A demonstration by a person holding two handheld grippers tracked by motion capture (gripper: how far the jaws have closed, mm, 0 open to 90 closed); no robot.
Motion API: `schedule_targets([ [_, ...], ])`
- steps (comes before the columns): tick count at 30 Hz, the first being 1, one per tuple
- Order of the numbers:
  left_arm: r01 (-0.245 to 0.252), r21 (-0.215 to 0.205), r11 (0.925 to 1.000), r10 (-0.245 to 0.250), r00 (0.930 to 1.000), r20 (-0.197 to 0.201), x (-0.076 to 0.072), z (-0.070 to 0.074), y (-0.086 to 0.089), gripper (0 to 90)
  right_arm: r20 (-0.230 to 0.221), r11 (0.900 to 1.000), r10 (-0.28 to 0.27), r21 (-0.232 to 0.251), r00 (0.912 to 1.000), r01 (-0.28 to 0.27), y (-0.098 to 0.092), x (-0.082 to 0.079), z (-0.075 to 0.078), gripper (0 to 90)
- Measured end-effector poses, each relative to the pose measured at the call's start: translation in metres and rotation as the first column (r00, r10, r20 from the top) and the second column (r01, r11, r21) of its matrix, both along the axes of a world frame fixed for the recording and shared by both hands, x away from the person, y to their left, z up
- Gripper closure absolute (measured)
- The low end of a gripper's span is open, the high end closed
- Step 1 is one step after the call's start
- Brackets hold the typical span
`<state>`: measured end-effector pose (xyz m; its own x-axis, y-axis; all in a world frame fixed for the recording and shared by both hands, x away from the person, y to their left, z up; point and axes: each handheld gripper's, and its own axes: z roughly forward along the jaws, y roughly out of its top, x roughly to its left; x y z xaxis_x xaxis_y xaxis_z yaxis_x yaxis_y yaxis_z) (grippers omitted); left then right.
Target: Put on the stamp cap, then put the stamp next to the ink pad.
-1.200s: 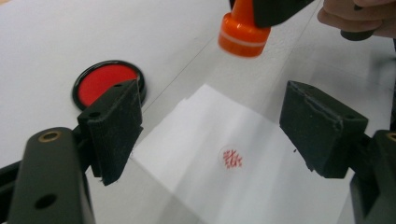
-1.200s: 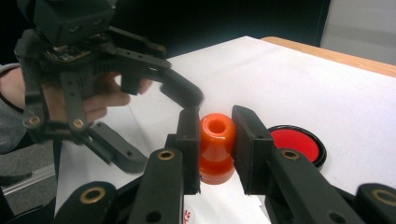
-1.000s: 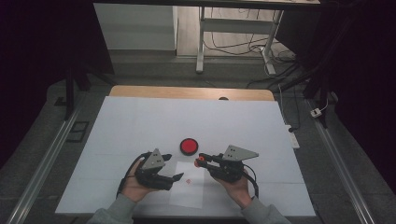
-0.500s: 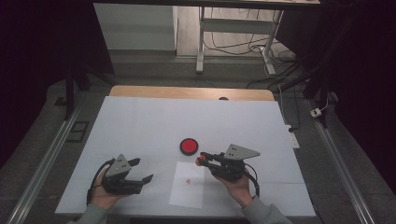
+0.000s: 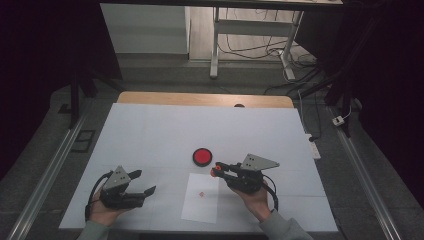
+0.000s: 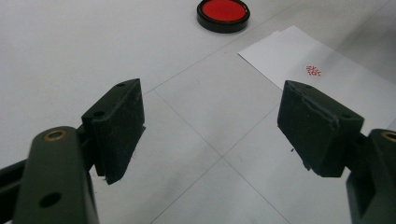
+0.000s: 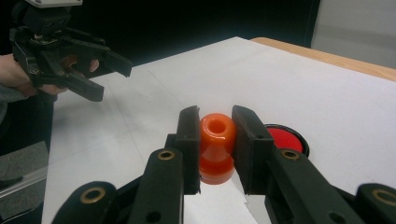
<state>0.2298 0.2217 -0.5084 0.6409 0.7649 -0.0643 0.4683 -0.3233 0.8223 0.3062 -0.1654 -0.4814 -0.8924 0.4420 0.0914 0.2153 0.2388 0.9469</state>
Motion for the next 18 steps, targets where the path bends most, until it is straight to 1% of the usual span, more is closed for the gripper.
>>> schedule_targets([
  [5,-0.004,-0.002,1.0000,0.004,1.0000,0.001,0.001,0.000,0.000,23.4,0.000,1.000,0.000,-0.006,1.0000,0.000,0.000,0.001,0.000,72.6],
  [9,-0.001,0.000,1.0000,0.001,1.0000,-0.005,0.002,-0.002,-0.001,23.5,-0.004,1.000,-0.010,-0.011,0.9999,0.010,0.000,0.005,-0.001,72.6],
  [11,-0.002,-0.006,1.0000,0.002,1.0000,-0.006,0.003,-0.002,-0.001,23.6,-0.004,1.000,-0.017,-0.019,0.9998,0.017,0.001,0.007,-0.002,72.6],
  [15,-0.002,-0.015,0.9999,0.002,1.0000,-0.009,0.004,-0.002,0.000,23.7,-0.014,0.999,-0.039,-0.034,0.9991,0.039,0.001,0.015,-0.005,72.6],
  [18,-0.003,-0.016,0.9999,0.003,0.9999,-0.013,0.005,-0.003,0.000,23.8,-0.026,0.998,-0.060,-0.038,0.9979,0.059,0.000,0.025,-0.008,72.6],
])
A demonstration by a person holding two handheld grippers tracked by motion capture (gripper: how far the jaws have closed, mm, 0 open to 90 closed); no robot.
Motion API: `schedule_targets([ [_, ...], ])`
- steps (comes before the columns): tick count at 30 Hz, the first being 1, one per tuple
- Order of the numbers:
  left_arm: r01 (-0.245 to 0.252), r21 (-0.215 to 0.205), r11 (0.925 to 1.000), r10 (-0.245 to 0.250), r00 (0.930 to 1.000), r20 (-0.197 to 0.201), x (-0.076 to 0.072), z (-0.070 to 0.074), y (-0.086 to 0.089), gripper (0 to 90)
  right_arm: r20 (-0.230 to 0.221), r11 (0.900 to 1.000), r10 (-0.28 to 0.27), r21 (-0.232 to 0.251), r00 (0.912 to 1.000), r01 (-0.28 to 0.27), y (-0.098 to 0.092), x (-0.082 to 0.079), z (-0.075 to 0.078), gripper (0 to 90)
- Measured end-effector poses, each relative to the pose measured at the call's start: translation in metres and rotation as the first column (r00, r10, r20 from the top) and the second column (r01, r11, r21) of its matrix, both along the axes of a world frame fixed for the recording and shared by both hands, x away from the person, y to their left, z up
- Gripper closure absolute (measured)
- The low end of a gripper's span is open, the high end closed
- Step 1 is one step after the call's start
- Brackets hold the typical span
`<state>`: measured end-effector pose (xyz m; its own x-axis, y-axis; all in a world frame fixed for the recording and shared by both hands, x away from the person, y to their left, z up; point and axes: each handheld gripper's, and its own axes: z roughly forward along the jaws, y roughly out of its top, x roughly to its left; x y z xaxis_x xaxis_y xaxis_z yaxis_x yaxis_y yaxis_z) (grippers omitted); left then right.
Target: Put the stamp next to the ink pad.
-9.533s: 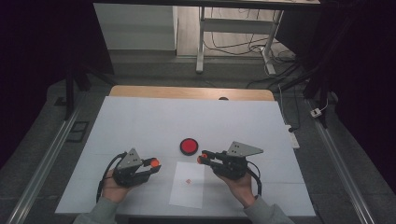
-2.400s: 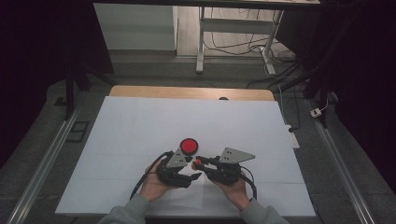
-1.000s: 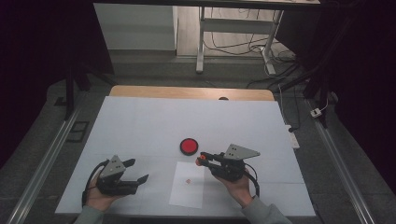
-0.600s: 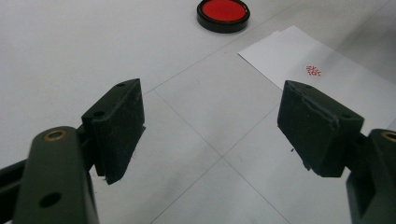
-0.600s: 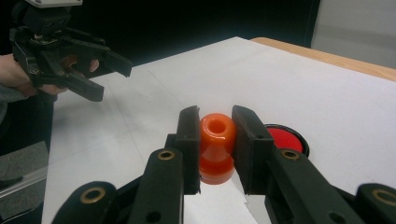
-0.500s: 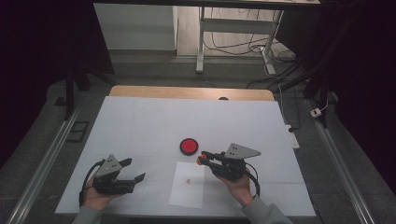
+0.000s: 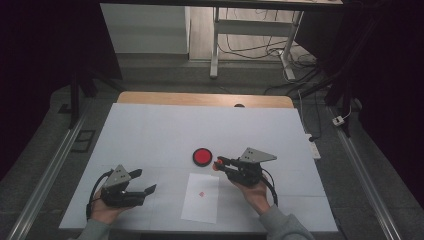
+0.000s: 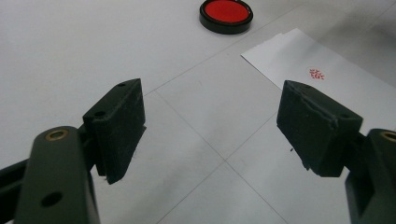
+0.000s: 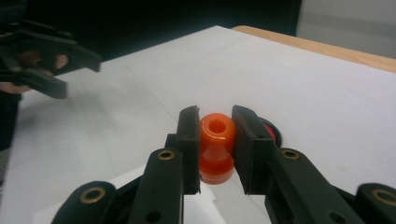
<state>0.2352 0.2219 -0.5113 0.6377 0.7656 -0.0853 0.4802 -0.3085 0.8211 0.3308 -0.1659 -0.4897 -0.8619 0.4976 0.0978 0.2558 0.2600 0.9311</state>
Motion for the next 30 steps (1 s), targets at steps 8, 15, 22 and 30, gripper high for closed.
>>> schedule_targets([
  [8,0.002,0.002,1.0000,-0.002,1.0000,0.001,0.001,-0.001,0.000,23.9,0.012,0.998,-0.036,-0.044,0.9993,0.037,-0.001,0.015,-0.006,72.6],
  [15,0.009,0.002,1.0000,-0.009,1.0000,-0.002,0.000,-0.002,-0.001,23.9,0.006,0.996,-0.066,-0.055,0.9978,0.067,-0.002,0.025,-0.005,72.5],
  [22,0.007,0.000,1.0000,-0.007,1.0000,0.002,-0.001,-0.001,-0.001,24.0,0.010,0.994,-0.084,-0.068,0.9964,0.085,0.002,0.033,-0.004,72.5],
  [30,0.000,-0.002,1.0000,0.000,1.0000,0.005,-0.002,-0.002,0.000,24.2,-0.018,0.986,-0.123,-0.119,0.9922,0.120,0.003,0.047,-0.014,72.5],
])
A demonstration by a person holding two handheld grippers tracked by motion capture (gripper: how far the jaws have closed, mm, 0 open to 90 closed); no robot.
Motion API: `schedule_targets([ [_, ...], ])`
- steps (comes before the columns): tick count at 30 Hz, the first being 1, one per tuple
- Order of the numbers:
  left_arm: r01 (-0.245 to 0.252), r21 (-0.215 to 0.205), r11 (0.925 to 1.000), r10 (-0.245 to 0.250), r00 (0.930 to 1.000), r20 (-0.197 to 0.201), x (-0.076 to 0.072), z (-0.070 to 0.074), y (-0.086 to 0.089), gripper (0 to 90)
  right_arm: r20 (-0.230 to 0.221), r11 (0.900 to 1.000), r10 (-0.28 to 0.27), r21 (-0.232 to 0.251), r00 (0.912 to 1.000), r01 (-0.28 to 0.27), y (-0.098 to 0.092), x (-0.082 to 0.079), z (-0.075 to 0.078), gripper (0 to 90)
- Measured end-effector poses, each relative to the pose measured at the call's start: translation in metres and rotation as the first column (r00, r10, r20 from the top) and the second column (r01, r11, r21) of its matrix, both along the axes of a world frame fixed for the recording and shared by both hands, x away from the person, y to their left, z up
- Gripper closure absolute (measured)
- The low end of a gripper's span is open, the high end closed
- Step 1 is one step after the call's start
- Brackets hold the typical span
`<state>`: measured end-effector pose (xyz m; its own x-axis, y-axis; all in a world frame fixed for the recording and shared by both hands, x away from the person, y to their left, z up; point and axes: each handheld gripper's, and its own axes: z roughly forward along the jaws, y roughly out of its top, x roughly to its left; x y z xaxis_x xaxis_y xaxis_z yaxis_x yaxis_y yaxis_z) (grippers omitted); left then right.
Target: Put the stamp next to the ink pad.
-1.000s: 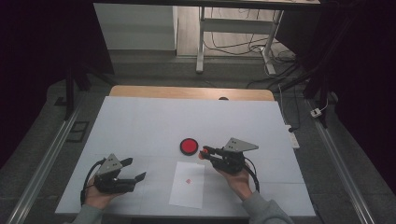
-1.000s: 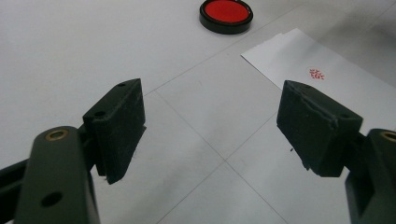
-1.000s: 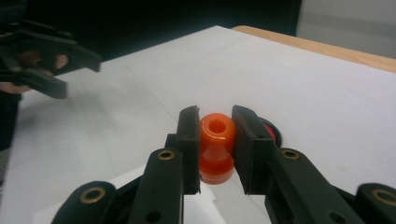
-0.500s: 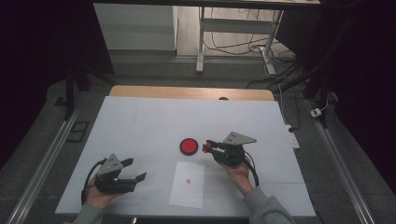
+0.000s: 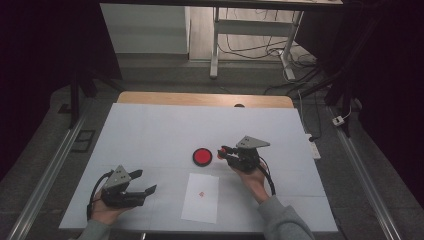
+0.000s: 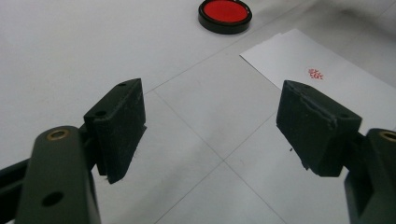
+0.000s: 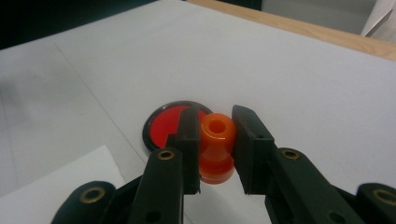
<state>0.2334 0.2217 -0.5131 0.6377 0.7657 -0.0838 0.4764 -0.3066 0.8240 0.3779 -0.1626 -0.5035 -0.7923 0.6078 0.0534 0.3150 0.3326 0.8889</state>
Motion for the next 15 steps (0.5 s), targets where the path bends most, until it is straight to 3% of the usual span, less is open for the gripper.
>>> schedule_targets([
  [15,0.004,0.009,1.0000,-0.004,0.9999,-0.012,0.001,-0.002,-0.001,24.3,-0.041,0.998,-0.001,-0.070,0.9992,-0.002,0.010,0.012,-0.018,72.3],
])
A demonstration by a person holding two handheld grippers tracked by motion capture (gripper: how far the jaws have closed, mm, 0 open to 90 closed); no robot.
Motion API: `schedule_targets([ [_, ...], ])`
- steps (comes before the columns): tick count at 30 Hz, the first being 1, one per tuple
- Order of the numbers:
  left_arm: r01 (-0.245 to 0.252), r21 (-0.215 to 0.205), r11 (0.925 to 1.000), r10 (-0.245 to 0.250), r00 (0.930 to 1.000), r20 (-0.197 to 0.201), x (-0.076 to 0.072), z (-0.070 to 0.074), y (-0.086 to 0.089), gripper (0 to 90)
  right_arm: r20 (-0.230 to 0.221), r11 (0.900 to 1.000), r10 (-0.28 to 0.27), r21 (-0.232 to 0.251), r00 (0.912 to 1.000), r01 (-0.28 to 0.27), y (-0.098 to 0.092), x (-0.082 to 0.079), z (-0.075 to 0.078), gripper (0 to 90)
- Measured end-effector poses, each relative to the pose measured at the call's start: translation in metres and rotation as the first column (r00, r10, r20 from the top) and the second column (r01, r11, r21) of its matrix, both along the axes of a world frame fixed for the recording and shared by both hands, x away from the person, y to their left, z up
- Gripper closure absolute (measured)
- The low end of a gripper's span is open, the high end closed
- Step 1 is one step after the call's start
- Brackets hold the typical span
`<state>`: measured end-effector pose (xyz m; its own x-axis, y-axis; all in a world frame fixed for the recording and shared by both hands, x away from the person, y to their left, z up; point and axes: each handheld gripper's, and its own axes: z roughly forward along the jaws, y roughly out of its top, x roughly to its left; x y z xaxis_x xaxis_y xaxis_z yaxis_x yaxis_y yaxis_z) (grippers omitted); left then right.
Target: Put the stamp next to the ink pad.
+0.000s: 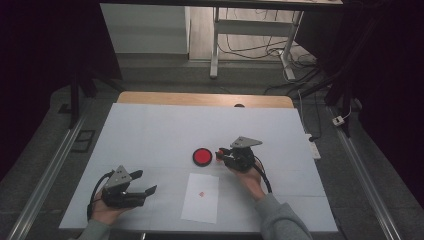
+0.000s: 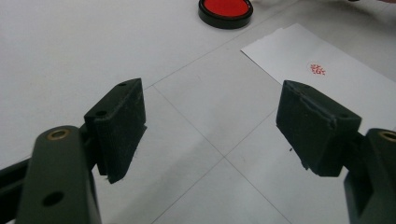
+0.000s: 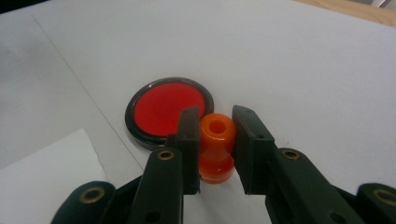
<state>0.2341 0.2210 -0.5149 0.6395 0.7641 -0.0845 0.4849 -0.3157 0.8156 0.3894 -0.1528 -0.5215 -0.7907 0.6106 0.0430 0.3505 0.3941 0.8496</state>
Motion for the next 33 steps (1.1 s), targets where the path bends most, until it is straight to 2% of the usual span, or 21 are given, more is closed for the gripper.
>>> schedule_targets([
  [8,-0.002,0.000,1.0000,0.002,1.0000,-0.001,0.000,0.000,0.000,24.4,-0.002,0.999,0.005,-0.052,1.0000,-0.006,0.004,0.000,-0.005,72.1],
  [19,-0.002,0.001,1.0000,0.002,1.0000,0.002,0.000,0.000,0.001,24.3,-0.008,0.998,0.005,-0.069,1.0000,-0.005,0.005,0.000,-0.008,70.1],
  [25,-0.004,0.000,1.0000,0.004,1.0000,0.004,-0.001,0.000,0.001,24.3,0.006,0.998,-0.007,-0.059,1.0000,0.007,0.003,0.000,-0.004,57.7],
  [26,-0.004,0.000,1.0000,0.004,1.0000,0.004,-0.001,0.000,0.001,24.3,0.004,0.999,-0.007,-0.042,1.0000,0.007,0.002,0.000,-0.003,55.8],
  [28,-0.004,-0.002,1.0000,0.004,1.0000,0.003,0.000,0.000,0.002,24.3,0.007,1.000,-0.005,-0.015,1.0000,0.005,0.000,-0.001,-0.001,53.9],
  [33,-0.012,-0.005,0.9999,0.012,0.9999,0.000,0.000,-0.001,0.003,24.3,0.015,1.000,0.014,-0.001,0.9998,-0.014,-0.006,-0.004,0.007,49.9],
])
